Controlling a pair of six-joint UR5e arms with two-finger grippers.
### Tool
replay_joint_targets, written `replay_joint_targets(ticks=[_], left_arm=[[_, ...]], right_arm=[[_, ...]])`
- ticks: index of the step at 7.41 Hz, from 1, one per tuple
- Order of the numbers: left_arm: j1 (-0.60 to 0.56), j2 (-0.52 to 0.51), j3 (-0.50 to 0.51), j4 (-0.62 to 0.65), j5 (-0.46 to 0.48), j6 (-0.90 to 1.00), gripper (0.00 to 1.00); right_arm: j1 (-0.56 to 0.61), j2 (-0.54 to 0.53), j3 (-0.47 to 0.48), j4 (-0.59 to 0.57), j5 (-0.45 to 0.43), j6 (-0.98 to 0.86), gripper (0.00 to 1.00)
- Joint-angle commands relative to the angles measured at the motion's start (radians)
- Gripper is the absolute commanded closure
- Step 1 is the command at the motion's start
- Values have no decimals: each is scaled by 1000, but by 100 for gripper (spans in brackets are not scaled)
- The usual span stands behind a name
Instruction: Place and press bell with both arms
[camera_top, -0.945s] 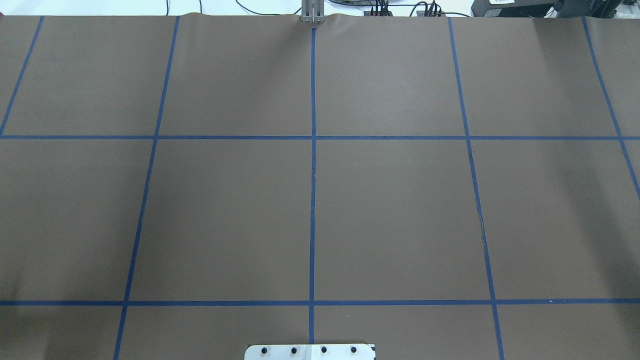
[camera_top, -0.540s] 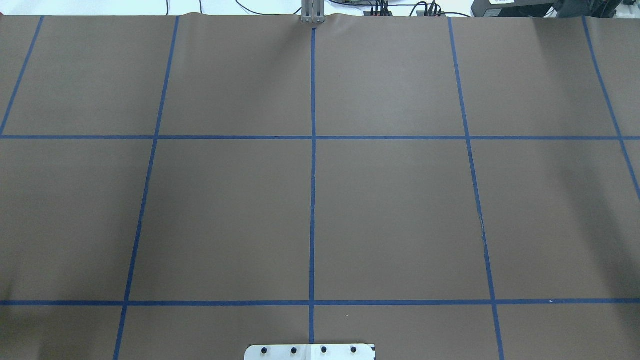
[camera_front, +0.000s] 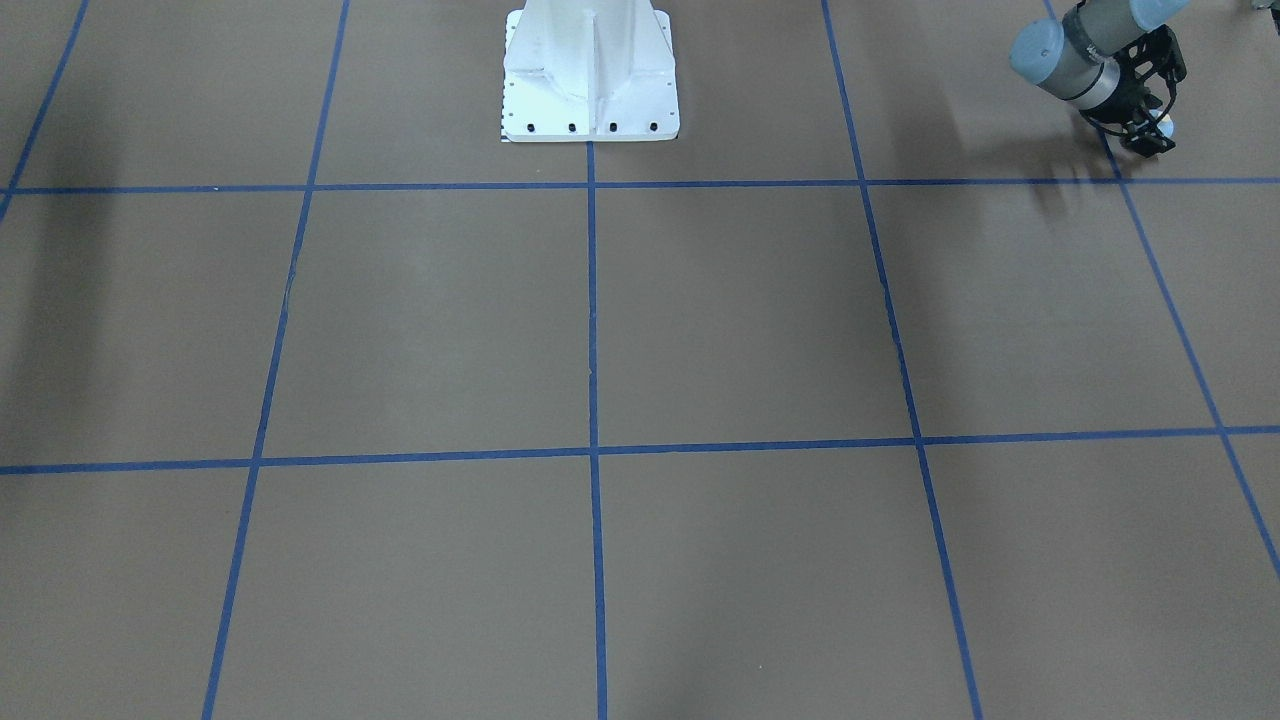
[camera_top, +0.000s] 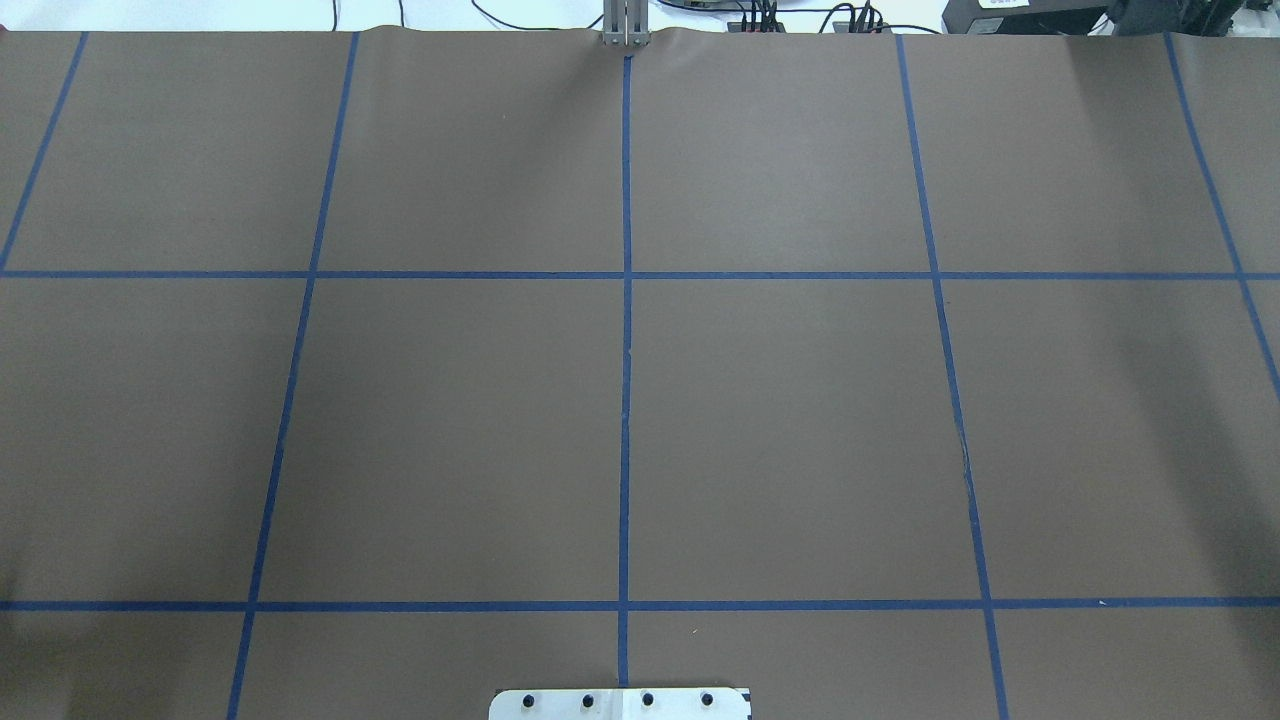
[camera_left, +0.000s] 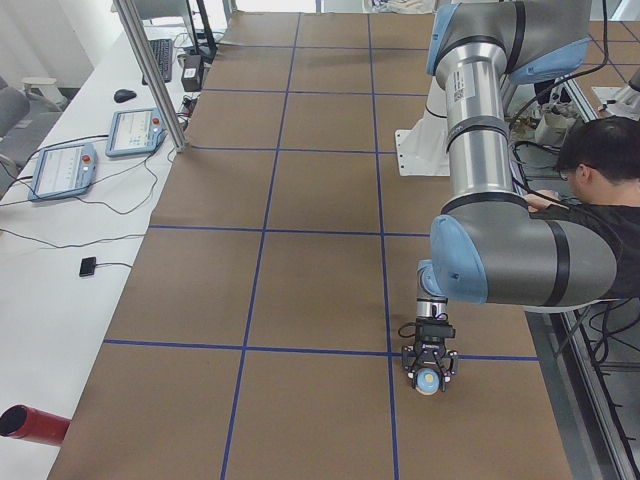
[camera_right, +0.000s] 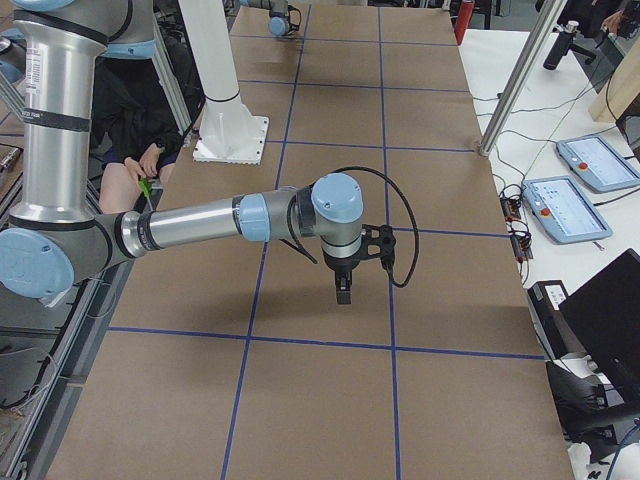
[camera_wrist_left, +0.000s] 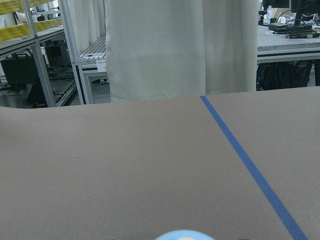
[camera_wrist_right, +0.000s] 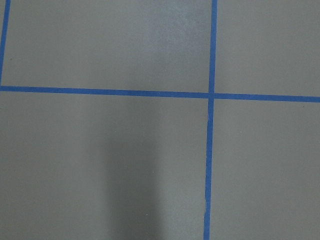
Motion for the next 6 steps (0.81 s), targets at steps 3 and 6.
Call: replay_joint_targets(ticks=[3, 6], left_arm=[[-3, 118, -135, 1, -3, 53, 100], [-23, 193, -314, 16, -6, 286, 100]], right_arm=[[0, 0, 2, 0, 0, 0, 0], [0, -9, 12, -6, 0, 0, 0]])
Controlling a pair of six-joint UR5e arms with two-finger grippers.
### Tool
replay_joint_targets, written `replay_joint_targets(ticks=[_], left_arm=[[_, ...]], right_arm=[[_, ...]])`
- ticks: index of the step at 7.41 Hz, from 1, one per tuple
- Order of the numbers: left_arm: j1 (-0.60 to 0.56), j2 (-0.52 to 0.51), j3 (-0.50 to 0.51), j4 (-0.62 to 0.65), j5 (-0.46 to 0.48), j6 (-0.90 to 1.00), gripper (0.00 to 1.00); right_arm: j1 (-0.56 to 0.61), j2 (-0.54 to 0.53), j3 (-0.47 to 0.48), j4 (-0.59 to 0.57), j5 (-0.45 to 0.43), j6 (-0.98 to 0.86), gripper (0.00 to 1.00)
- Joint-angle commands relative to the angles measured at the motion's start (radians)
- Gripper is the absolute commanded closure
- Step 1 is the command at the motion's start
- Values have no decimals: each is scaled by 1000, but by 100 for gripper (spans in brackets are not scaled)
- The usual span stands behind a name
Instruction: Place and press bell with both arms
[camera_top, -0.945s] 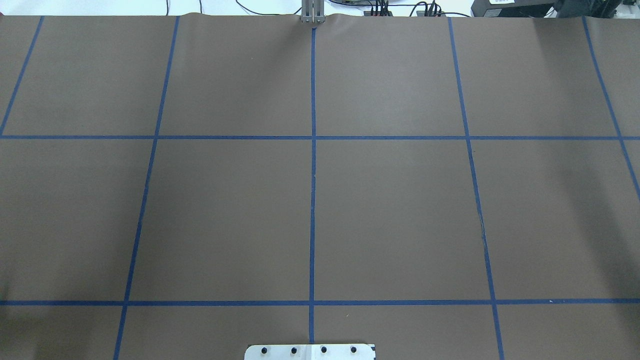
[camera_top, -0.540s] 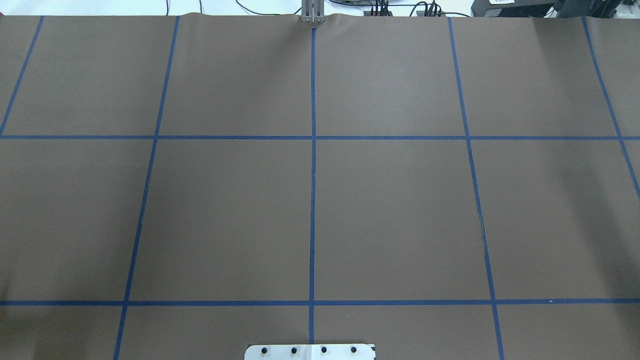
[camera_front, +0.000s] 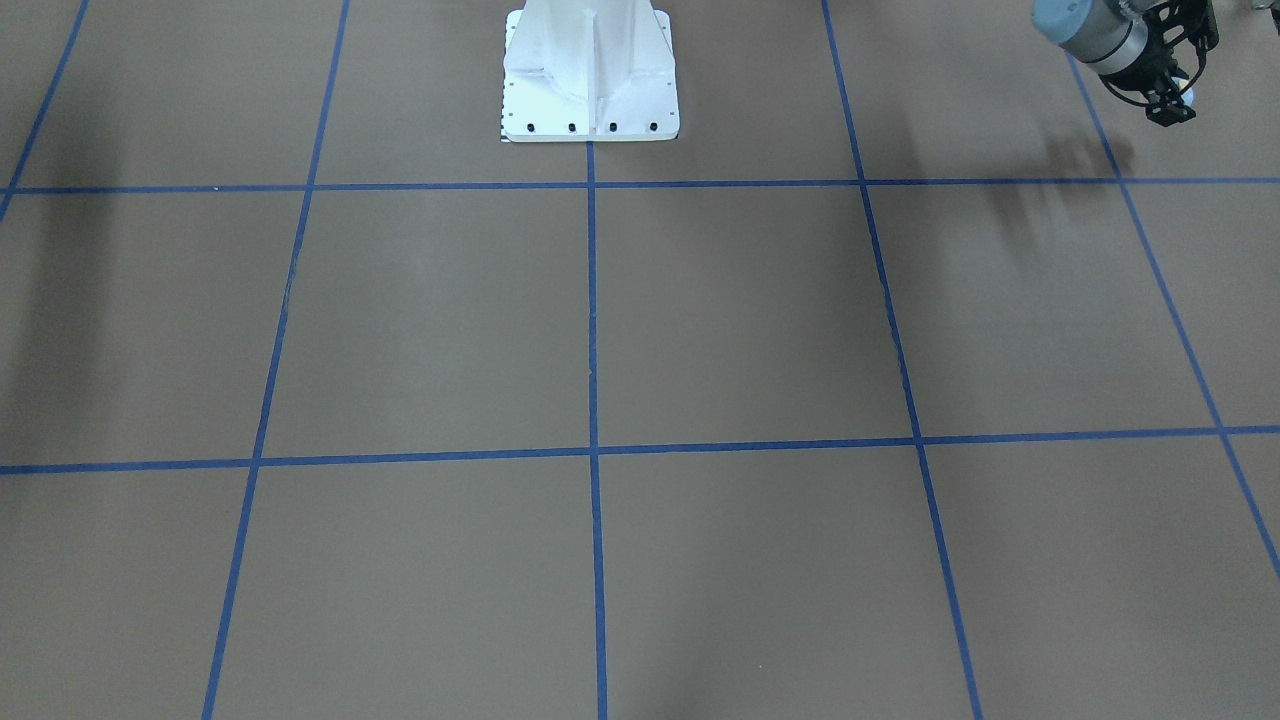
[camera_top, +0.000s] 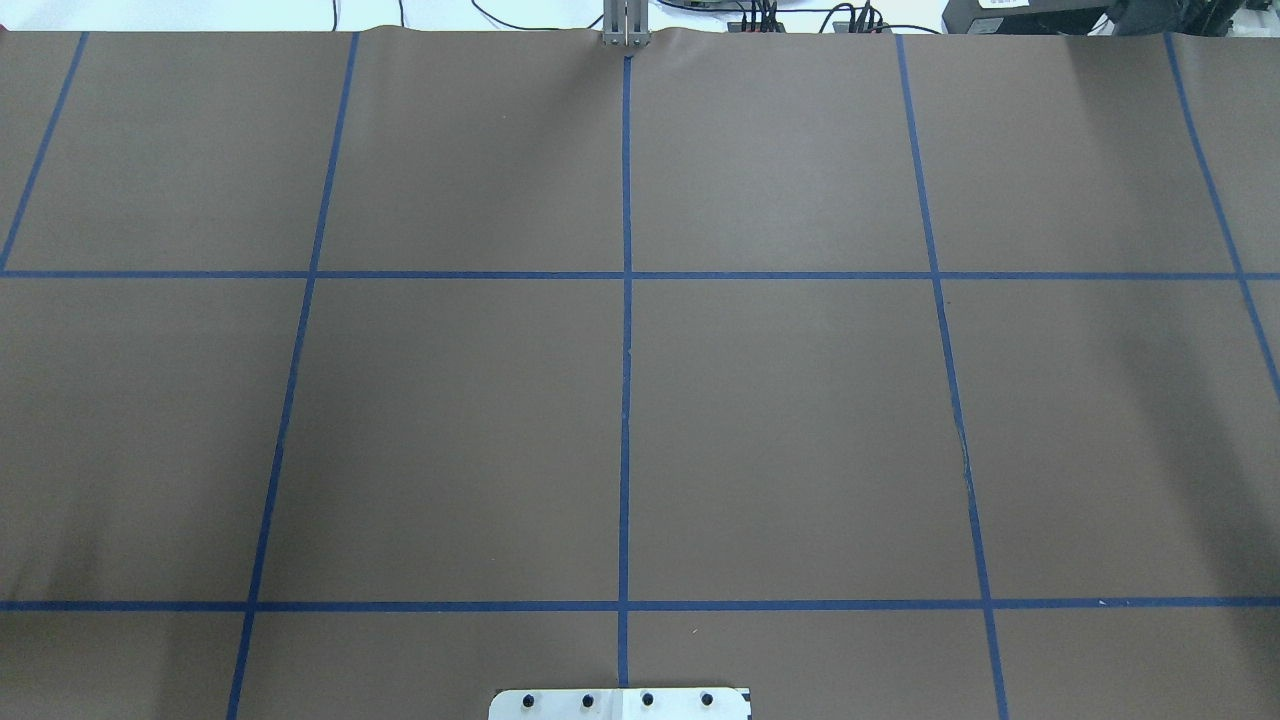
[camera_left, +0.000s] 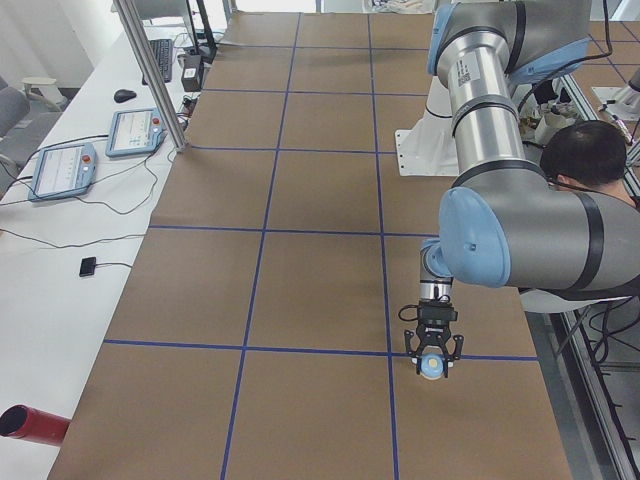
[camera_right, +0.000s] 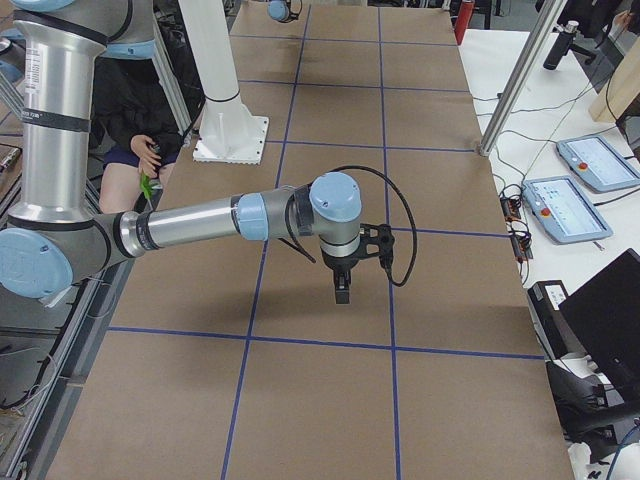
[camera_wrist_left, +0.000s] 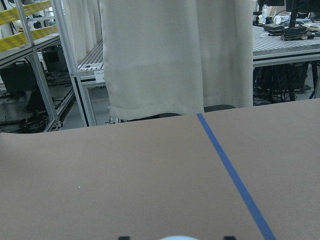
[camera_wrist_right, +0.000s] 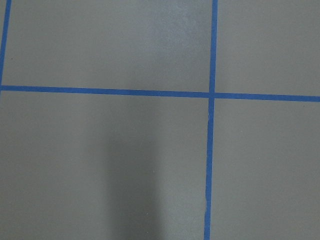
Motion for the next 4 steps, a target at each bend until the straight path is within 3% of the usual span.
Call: replay_joint_targets(ticks=[1, 3, 4], left_arm=[[-93, 9, -60, 8, -2, 215, 100], [-260, -56, -87, 8, 4, 541, 100], [-400, -116, -90, 8, 13, 743, 100]], right_arm=[[0, -2, 1, -4, 2, 0, 0], [0, 1, 1, -4, 2, 0, 0], [0, 1, -1, -2, 2, 0, 0]])
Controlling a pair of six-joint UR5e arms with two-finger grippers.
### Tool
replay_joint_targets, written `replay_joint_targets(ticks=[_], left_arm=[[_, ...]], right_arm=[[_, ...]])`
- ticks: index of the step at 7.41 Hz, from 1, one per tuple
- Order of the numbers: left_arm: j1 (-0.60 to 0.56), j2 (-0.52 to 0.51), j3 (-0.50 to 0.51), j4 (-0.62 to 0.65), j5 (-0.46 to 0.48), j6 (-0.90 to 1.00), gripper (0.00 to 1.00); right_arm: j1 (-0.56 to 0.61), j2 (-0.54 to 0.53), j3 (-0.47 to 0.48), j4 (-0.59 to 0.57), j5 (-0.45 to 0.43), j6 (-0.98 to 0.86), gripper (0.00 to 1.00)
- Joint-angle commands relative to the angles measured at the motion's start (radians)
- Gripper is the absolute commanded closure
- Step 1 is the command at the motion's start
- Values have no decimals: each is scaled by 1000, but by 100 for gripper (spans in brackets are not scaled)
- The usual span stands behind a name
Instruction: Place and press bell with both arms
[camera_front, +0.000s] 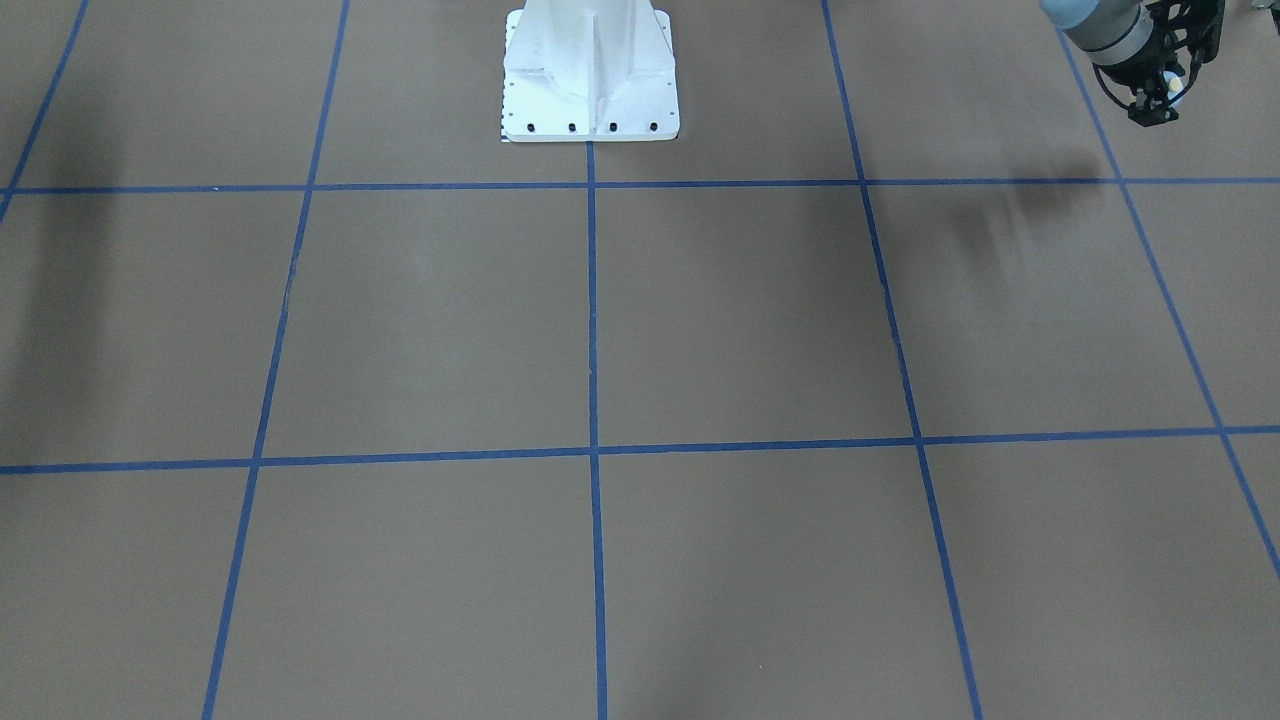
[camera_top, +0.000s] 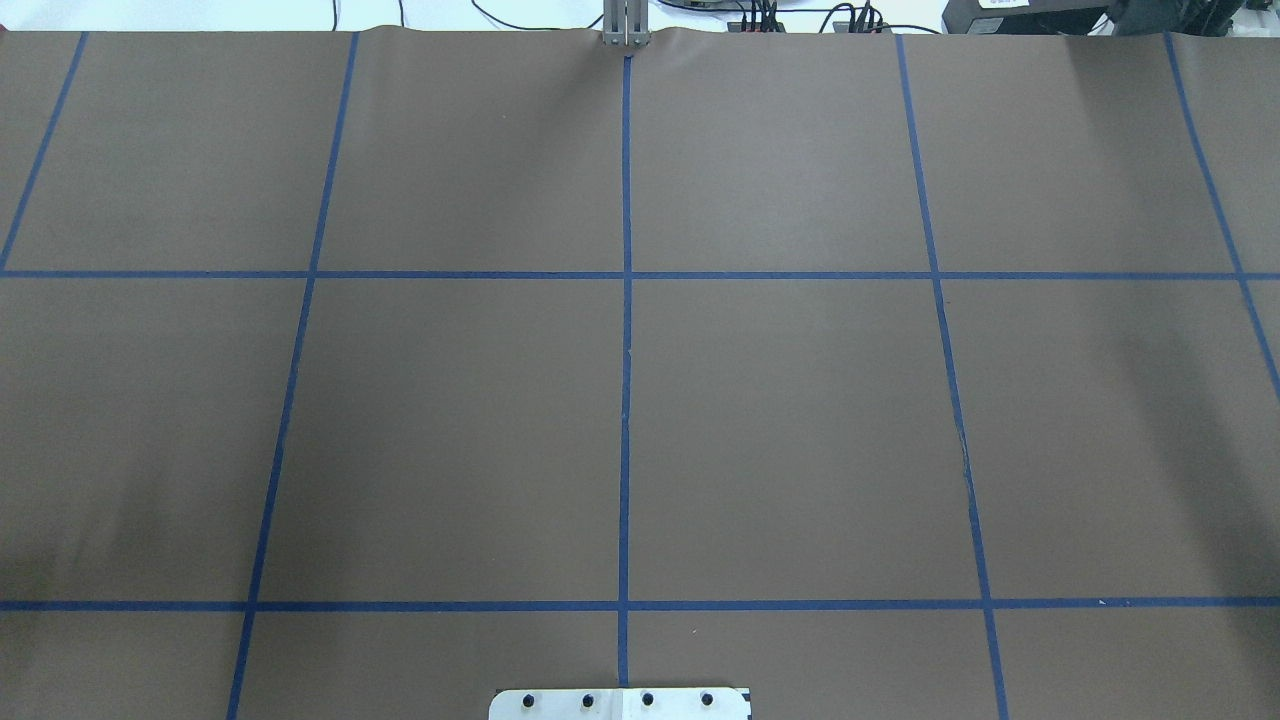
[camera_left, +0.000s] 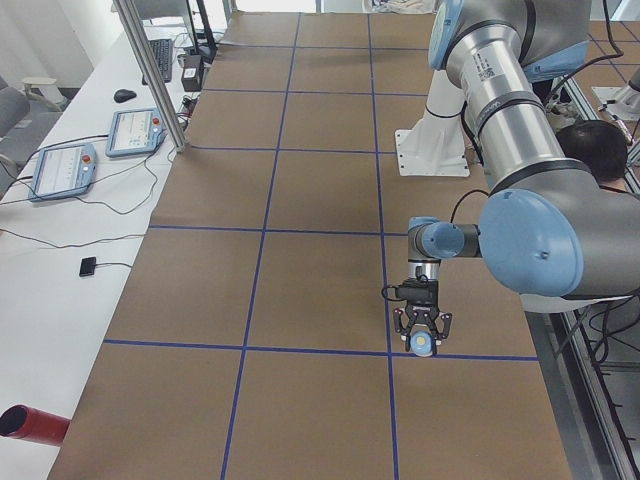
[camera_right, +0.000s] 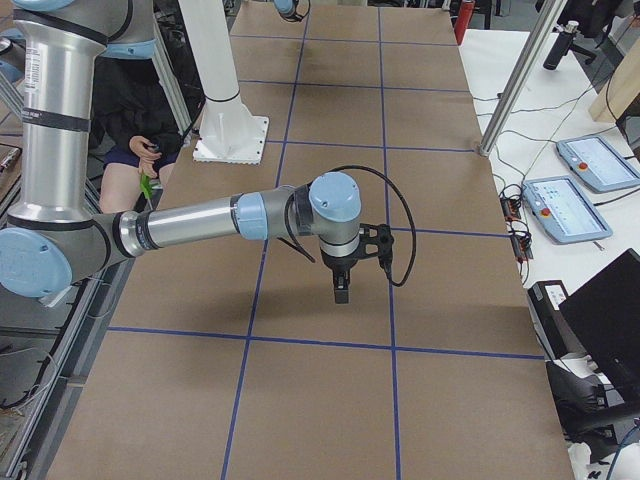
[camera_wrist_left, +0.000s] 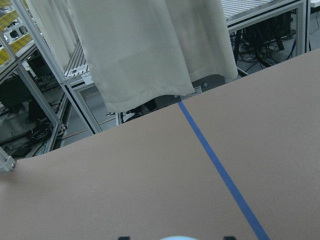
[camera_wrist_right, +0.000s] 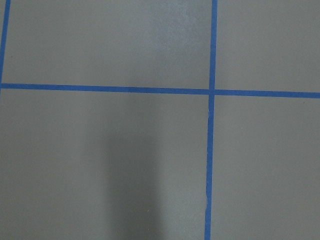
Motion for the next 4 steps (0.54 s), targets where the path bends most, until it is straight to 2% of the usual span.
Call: replay_joint_targets(ticks=[1, 2, 4], left_arm=[[-282, -157, -6, 2, 90, 465, 100], [-373, -277, 5, 5, 157, 648, 100], [-461, -449, 26, 5, 181, 886, 100]], right_arm=[[0, 3, -1, 0, 0, 0, 0], [0, 9, -3, 0, 0, 0, 0], [-2, 12, -4, 0, 0, 0, 0]])
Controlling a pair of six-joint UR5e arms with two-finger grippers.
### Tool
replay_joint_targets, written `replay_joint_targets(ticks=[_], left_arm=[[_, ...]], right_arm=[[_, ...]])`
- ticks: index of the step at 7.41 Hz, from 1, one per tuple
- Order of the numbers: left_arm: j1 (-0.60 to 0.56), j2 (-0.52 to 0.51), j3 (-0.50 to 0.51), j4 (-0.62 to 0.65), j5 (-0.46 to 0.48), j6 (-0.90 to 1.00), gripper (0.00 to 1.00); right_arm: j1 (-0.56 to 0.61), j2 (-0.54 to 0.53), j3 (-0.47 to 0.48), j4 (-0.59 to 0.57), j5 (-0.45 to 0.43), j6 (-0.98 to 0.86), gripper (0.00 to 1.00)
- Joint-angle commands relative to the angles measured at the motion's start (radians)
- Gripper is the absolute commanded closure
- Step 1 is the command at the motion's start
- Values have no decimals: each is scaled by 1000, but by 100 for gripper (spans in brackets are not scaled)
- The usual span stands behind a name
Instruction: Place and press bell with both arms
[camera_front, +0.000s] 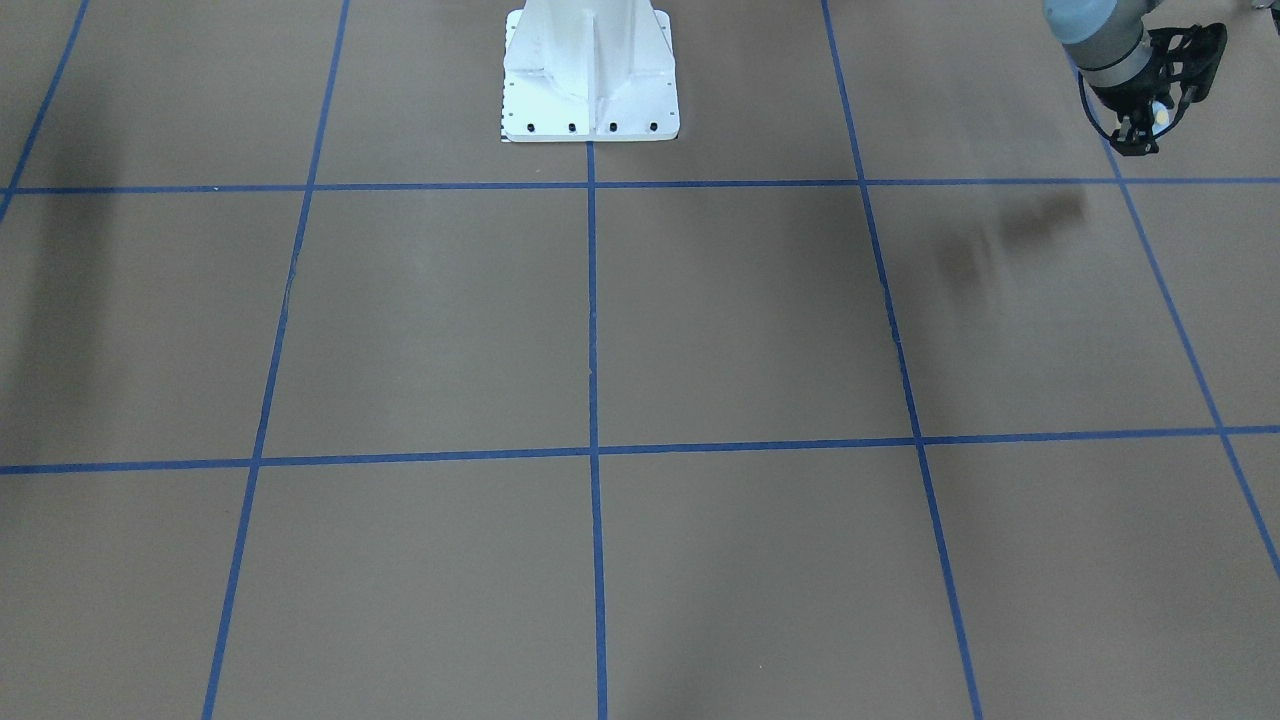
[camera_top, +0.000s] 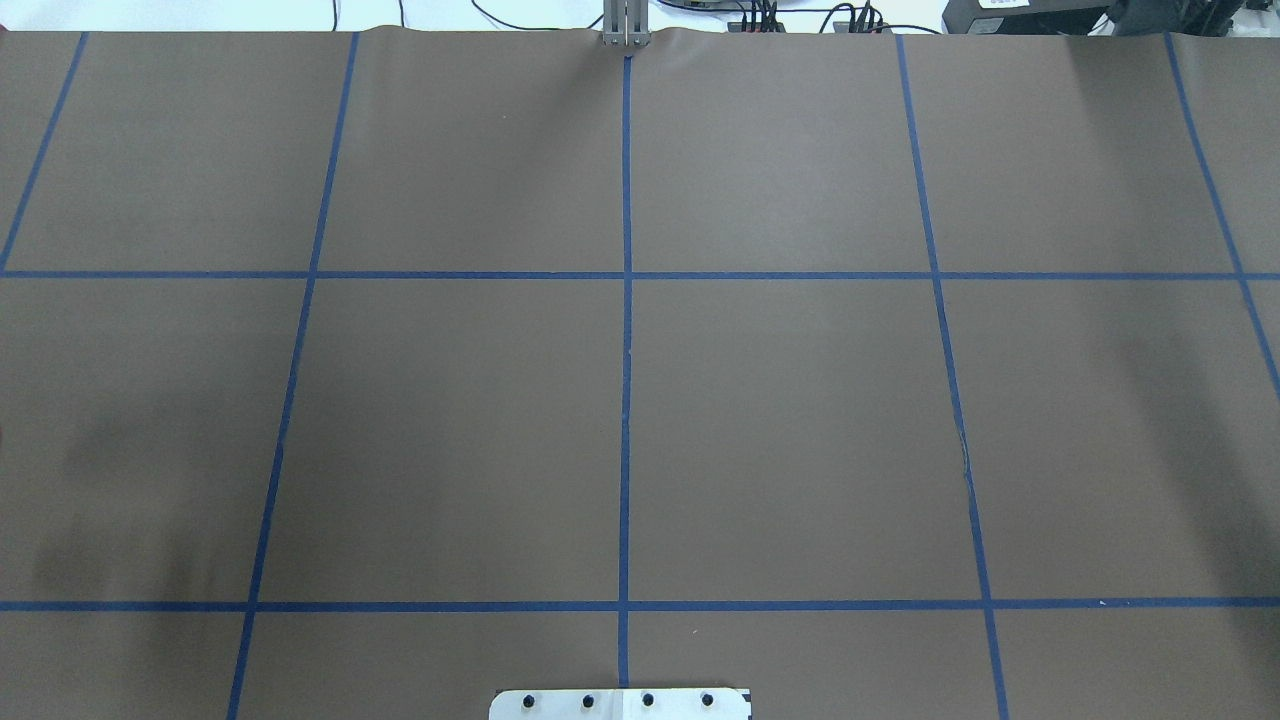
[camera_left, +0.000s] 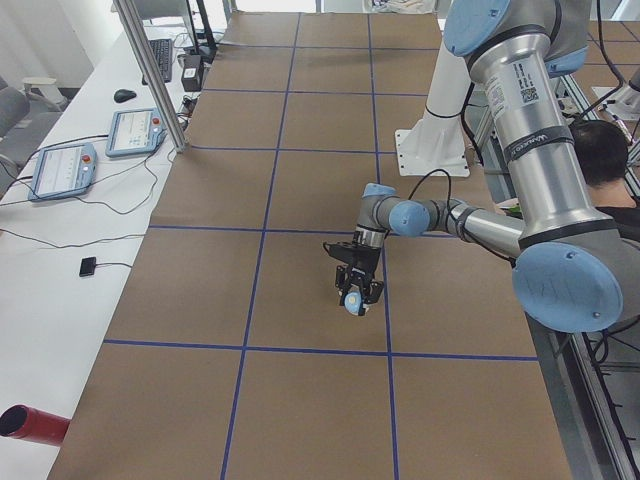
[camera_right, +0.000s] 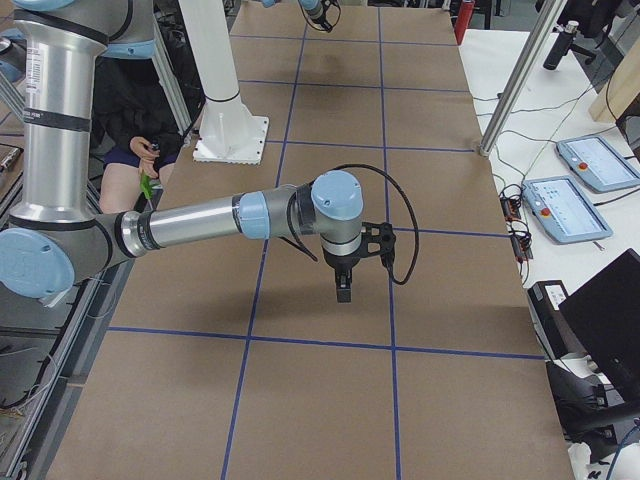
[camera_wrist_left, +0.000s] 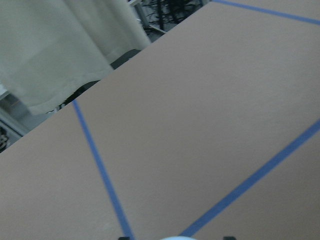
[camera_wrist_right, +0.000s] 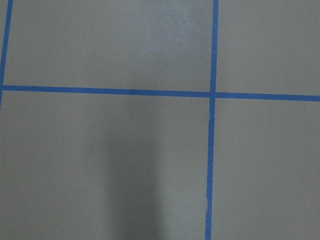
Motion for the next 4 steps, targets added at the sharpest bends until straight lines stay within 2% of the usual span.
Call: replay_joint_targets(ticks=[1, 2, 3, 4], left_arm=[[-68, -231, 26, 3, 65, 262, 100], [-70, -342, 60, 0, 96, 342, 100], [-70, -504, 86, 0, 137, 481, 100], [-67, -615, 104, -6, 139, 548, 100]], right_arm=[[-1, 2, -4, 1, 0, 0, 0], [0, 9, -1, 3, -2, 0, 0], [-1, 14, -7, 3, -8, 0, 0], [-1, 14, -10, 3, -8, 0, 0]])
